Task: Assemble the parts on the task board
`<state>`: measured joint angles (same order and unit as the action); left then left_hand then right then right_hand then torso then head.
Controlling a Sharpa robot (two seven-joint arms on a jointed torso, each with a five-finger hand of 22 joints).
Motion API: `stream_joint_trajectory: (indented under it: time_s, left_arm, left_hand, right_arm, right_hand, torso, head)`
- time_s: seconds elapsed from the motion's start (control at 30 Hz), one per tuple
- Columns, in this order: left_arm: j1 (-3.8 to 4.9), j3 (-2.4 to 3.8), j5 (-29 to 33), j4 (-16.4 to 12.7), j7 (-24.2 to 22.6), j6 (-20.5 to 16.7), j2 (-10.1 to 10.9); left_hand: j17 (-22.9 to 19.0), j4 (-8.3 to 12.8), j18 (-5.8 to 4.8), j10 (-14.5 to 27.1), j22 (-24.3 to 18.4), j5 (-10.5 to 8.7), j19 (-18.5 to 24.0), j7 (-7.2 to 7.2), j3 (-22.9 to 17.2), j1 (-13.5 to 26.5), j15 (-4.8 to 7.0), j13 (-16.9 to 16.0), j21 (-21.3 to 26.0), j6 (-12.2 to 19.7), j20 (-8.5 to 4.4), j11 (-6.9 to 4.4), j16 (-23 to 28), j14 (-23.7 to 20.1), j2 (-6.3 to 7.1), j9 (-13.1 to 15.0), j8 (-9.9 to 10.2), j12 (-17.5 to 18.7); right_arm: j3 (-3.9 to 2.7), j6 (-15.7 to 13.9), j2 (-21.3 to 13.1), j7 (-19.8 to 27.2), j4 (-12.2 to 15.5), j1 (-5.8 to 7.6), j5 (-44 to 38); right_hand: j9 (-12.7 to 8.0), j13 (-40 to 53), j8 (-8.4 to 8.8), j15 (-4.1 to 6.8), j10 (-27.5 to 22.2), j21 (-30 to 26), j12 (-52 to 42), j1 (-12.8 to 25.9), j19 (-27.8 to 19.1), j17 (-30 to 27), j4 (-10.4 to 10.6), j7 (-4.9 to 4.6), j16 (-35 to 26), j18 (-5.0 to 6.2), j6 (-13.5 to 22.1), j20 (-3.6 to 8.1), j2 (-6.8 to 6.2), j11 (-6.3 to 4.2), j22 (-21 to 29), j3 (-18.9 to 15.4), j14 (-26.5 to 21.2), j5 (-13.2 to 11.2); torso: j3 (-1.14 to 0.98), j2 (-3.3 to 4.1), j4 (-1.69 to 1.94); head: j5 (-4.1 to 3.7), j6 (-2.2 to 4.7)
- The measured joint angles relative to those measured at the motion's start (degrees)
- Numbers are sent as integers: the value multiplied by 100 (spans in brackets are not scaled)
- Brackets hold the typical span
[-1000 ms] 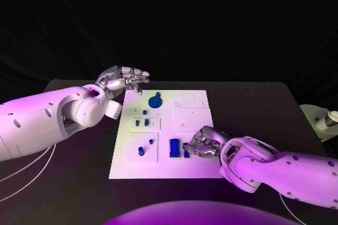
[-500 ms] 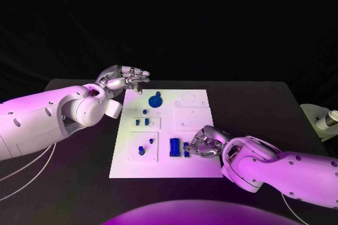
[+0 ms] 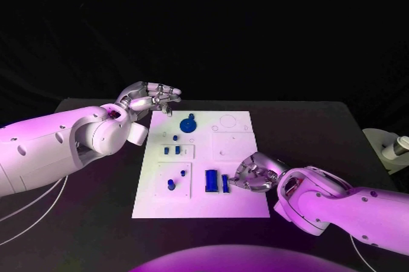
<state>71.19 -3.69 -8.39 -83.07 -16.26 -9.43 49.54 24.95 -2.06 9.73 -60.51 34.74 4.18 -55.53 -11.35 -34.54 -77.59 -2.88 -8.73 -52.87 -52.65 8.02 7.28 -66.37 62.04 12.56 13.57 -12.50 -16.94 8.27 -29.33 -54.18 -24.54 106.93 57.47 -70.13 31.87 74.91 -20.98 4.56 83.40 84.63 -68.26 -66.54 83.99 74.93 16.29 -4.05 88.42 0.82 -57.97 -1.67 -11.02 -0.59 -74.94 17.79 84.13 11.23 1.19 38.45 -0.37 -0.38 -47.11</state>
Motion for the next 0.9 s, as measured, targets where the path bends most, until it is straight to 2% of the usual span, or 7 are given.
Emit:
stream_joint_trajectory:
  time_s: [0.17,0.23,0.33,0.5,0.63,0.73,0.9]
  left_arm:
    - [-12,-18,14,76,-30,-10,-27]
    - [-26,-41,41,142,-57,-19,-66]
    - [-51,-58,122,247,-120,-35,-141]
    - [-127,-71,367,496,-283,-82,-315]
    - [-183,-75,693,840,-453,-152,-533]
    - [-214,-73,946,1102,-592,-233,-692]
    - [-288,-71,1279,1549,-807,-399,-969]
  left_hand:
    - [-15,-32,0,0,-14,0,-18,0,-1,0,-3,-9,28,0,18,0,-15,-29,0,0,0,-14]
    - [-47,-58,0,24,-37,0,-1,-9,-2,7,-9,-16,91,9,35,1,17,-119,-7,0,0,-55]
    - [-146,-109,-1,41,-118,0,130,-21,16,57,-17,-29,245,21,57,-1,217,-316,-4,0,0,-103]
    - [-476,-194,0,98,-400,0,463,0,78,86,-64,-41,740,43,99,20,864,-756,-20,13,-35,-153]
    - [-918,-332,0,175,-830,0,948,10,47,132,-213,71,1493,115,248,31,1881,-1225,-19,32,-40,-50]
    - [-1305,-466,54,297,-1549,0,1127,60,118,153,-381,374,2563,247,540,153,3077,-1257,2,51,-117,344]
    - [-1639,-573,56,578,-2328,0,1342,48,433,80,-662,504,3737,604,834,388,4332,-1662,-39,-58,11,768]
  right_arm:
    - [-4,-204,-138,895,-169,233,573]
    - [-8,-257,-143,1381,-341,348,964]
    - [-8,-291,-88,2080,-710,501,1647]
    - [-15,-219,212,3024,-1566,697,3043]
    - [-52,-18,584,3607,-2337,775,4185]
    - [-87,180,863,3964,-2824,812,4860]
    - [-124,515,1345,4413,-3651,816,5563]
  right_hand:
    - [-45,0,128,-87,-119,-368,310,-237,3,0,-23,-98,-89,0,159,-45,73,106,0,-23,-11,44]
    - [-64,-102,197,-126,-359,-846,816,-369,-1,0,-44,-148,-234,164,254,-85,74,139,1,-39,-17,59]
    - [-79,-855,273,-182,-1054,-2276,2281,-565,-388,-424,-73,-244,-755,443,429,-182,109,221,1,-22,-19,65]
    - [-87,-1954,429,-361,-1965,-5530,3806,-868,-1618,-2769,-157,-407,-2544,901,737,-328,176,393,650,122,-938,65]
    - [-165,-2846,506,-523,-2478,-6530,4625,-973,-1998,-3941,-145,-501,-4056,898,864,-487,185,545,1414,414,-1694,26]
    - [-264,-3645,601,-690,-2541,-7148,5231,-1020,-2321,-4361,-135,-582,-4897,897,865,-645,138,671,1988,598,-2155,-101]
    - [-464,-4733,841,-1024,-2541,-8023,5925,-1077,-2975,-5082,-247,-735,-6193,895,879,-963,126,910,2960,850,-3012,-247]
  torso:
    - [8,-47,-24]
    - [13,-84,-40]
    - [26,-149,-63]
    - [59,-272,-90]
    - [86,-371,-112]
    - [91,-423,-132]
    - [83,-509,-155]
  head:
    - [-3,86]
    - [-3,131]
    - [-3,217]
    - [-11,421]
    - [-22,648]
    - [-31,834]
    - [-23,1067]
